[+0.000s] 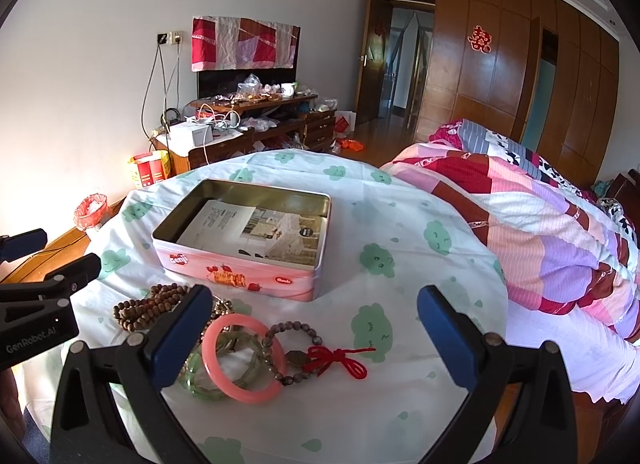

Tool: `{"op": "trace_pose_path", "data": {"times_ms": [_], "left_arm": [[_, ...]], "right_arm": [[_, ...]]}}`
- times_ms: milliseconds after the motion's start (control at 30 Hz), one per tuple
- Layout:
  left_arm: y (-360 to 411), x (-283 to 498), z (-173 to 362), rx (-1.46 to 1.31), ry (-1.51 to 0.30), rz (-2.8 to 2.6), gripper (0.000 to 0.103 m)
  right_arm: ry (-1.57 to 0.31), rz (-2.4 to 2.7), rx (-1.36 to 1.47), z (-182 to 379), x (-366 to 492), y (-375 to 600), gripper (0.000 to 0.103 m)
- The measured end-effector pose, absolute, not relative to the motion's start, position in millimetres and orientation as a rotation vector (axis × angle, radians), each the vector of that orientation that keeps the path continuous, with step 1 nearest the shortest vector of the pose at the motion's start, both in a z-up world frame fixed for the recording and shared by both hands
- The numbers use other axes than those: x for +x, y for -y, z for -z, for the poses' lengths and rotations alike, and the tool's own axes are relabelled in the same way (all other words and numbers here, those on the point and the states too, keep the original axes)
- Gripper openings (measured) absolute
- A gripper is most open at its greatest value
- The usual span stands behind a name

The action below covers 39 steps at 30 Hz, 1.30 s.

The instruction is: Organize jewelry

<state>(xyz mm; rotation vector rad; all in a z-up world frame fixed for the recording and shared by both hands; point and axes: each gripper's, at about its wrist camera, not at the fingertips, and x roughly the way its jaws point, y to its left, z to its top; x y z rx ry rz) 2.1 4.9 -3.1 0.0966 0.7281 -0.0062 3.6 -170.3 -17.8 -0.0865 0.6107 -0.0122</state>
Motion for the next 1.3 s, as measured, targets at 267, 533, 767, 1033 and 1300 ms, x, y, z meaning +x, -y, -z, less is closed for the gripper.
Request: {"op": "trace_pose_path", "data": {"times_ms": [267,533,767,1033,1300], "left_arm": [[-4.6,2.4,3.9,0.099,-0.729,0.006,0.08],[-4.2,2.4,4.1,0.099,-0.73,0.006,0.08],[-4.8,2.3,5.1,0.1,-0.73,0.006,0.08],[-5.4,2.6,5.7,0.101,-0.731,0.006,0.08],[-6.4,1.2,10.0,0.105,-0.737,0.003,0.08]], "right_arm": [[-0.613,0.011,-0.087,19.4,3.6,170.3,0.103],[-0.616,0.012,-0.085,20.6,3.7,170.8,0.103],[-0.619,0.012,-0.083,23.4,2.7,171.0,0.103],[-0.622,0.011,-0.082,22.6,3.8,171.7,0.103],[-0.625,0.011,-0.08,25.2,4.3,172.5,0.103]]}}
